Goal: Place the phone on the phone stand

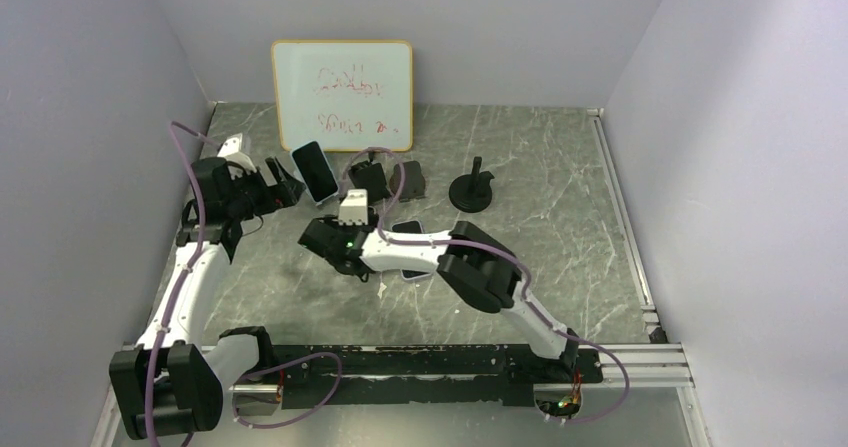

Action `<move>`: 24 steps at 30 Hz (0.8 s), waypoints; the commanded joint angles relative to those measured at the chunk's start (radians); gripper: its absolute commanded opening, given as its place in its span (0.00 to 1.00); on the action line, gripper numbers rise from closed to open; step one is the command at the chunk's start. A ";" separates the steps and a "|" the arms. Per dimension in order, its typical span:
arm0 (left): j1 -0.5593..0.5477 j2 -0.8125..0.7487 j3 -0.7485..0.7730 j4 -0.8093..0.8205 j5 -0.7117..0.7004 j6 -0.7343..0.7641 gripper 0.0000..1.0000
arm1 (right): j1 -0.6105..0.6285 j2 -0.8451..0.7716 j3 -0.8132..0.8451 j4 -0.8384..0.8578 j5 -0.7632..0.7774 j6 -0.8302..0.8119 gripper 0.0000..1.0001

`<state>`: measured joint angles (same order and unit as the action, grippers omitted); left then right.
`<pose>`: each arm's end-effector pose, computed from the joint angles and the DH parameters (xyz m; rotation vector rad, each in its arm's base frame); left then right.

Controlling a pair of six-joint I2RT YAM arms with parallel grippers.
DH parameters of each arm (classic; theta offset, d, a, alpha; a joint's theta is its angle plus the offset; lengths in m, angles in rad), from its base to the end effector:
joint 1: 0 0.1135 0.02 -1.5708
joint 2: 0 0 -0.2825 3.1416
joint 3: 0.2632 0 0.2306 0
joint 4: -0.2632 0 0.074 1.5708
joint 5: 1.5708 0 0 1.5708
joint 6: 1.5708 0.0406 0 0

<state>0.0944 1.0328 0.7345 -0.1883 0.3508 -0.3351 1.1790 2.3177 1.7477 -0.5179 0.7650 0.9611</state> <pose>0.2052 0.0054 0.2956 -0.2233 2.0516 -0.5094 0.2092 0.4326 0.1597 -0.0231 2.2642 0.0515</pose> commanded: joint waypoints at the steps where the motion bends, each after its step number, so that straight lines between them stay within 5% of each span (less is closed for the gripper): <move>1: -0.005 -0.021 -0.032 0.030 0.070 -0.026 0.94 | -0.013 -0.077 -0.242 0.164 -0.200 -0.139 0.64; 7: -0.033 -0.072 -0.142 0.074 0.122 -0.125 0.92 | -0.011 -0.204 -0.538 0.451 -0.383 -0.303 0.51; 17: -0.200 -0.098 -0.399 0.267 0.062 -0.373 0.90 | -0.012 -0.359 -0.885 0.980 -0.661 -0.409 0.53; 24: -0.219 -0.045 -0.470 0.357 -0.008 -0.439 0.87 | -0.012 -0.399 -0.974 1.174 -0.726 -0.429 0.54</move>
<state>-0.1158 0.9649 0.2909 0.0505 0.3923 -0.7010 1.1568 1.9110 0.8303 0.6117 0.1631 0.5346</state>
